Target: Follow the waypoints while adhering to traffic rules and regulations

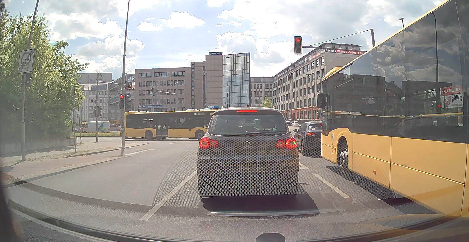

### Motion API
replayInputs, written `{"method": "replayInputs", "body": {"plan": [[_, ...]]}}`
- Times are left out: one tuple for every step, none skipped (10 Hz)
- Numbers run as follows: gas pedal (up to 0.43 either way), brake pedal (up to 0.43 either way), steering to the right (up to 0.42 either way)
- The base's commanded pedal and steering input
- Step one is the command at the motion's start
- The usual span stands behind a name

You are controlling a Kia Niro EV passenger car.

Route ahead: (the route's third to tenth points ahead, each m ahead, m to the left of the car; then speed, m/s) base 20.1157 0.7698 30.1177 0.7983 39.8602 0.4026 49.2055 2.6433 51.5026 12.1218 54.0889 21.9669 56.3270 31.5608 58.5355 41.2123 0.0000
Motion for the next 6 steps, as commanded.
{"method": "replayInputs", "body": {"plan": [[0.0, 0.451, -0.001], [0.0, 0.47, -0.001], [0.0, 0.476, -0.001], [0.0, 0.47, -0.001], [0.0, 0.457, -0.001], [0.0, 0.445, -0.001]]}}
